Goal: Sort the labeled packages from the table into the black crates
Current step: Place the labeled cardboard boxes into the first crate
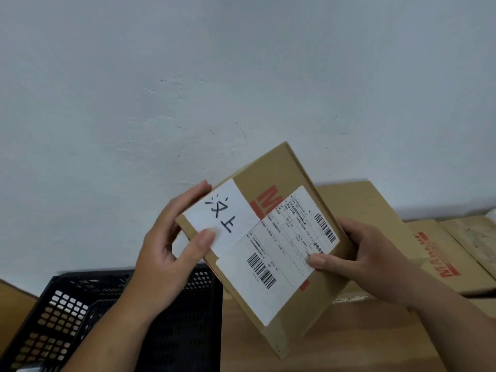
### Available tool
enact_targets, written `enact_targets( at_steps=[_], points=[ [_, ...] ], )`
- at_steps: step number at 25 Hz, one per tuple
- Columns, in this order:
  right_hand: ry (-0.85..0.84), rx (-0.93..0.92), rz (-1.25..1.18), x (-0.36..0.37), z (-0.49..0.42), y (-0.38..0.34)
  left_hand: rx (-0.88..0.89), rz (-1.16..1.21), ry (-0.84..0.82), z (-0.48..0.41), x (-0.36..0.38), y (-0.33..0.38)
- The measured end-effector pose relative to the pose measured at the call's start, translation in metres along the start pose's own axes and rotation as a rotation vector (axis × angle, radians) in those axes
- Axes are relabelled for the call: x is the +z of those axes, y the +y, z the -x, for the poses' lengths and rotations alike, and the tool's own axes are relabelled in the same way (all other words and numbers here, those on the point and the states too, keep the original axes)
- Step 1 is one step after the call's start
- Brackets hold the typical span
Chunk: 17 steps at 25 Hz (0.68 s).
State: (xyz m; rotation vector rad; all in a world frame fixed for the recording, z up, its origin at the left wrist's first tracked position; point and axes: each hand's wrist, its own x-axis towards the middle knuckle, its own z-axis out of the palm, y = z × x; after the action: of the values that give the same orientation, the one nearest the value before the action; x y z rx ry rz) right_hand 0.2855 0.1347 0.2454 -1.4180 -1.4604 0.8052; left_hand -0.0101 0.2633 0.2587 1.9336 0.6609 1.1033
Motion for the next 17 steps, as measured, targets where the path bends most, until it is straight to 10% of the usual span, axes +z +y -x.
enact_targets(
  at_steps=[7,17],
  points=[
    [0.419,0.113,-0.34,0.041,0.003,0.004,-0.376,0.363,0.556,0.043,0.014,-0.032],
    [0.37,0.272,-0.286,0.147,0.027,-0.005,-0.467,0.407,0.425,0.094,-0.023,-0.095]
  ],
)
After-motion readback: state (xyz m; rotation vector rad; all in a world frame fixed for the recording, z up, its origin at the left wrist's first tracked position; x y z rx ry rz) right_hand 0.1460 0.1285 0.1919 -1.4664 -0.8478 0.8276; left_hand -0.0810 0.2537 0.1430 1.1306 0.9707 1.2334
